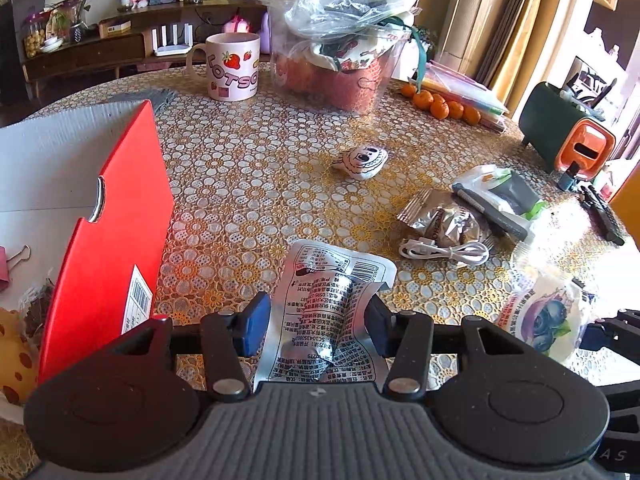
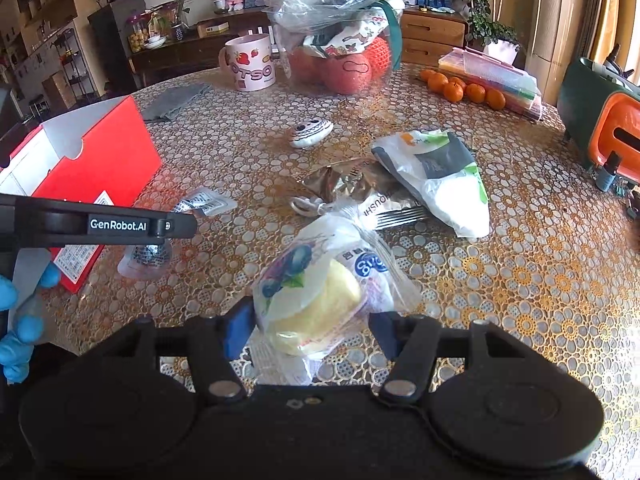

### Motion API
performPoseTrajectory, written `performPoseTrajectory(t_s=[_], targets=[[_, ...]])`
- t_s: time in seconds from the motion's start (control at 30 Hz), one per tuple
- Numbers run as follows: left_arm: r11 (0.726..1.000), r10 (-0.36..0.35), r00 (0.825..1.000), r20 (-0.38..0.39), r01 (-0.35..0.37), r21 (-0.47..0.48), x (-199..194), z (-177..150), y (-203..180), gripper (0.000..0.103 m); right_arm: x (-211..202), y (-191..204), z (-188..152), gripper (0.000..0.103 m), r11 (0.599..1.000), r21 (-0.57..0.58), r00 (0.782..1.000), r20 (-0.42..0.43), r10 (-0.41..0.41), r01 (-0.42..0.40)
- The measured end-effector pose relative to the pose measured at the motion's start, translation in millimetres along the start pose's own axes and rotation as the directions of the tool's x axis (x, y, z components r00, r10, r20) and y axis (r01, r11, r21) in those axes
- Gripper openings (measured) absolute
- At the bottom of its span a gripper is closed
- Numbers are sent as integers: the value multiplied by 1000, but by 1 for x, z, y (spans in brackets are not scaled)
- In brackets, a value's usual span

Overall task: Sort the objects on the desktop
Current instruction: 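Carry the sachet and bagged bread roll with both tools toward the shoebox, then lower both items into the shoebox and open both tools to release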

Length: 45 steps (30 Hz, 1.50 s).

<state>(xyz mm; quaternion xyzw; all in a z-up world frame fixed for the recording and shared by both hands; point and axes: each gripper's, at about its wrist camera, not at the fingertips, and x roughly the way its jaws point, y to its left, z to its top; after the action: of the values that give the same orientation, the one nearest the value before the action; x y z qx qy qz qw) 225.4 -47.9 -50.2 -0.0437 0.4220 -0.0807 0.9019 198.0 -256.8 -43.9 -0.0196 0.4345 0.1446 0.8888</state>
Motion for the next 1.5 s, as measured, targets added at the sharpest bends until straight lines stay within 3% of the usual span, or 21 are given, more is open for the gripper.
performPoseTrajectory(t_s=[0.3,0.5,1.03,1.5], targets=[[999,-50,997,54,50,-2,-51,5,12,50,-32,30,8,61,997,-68,999,29,29,-27],[999,-41,995,89,41,-7,-84,8,35,50,-50,58,18,61,992,-117,997,54,56,-49],[997,59,989,136,-53,-47,-138,10,132,50,-51,151,44,61,959,-258,989,63,136,-116],[980,189,975,117,-180,-85,-139,24,222,51,-22,224,82,61,928,-340,980,65,186,-154]])
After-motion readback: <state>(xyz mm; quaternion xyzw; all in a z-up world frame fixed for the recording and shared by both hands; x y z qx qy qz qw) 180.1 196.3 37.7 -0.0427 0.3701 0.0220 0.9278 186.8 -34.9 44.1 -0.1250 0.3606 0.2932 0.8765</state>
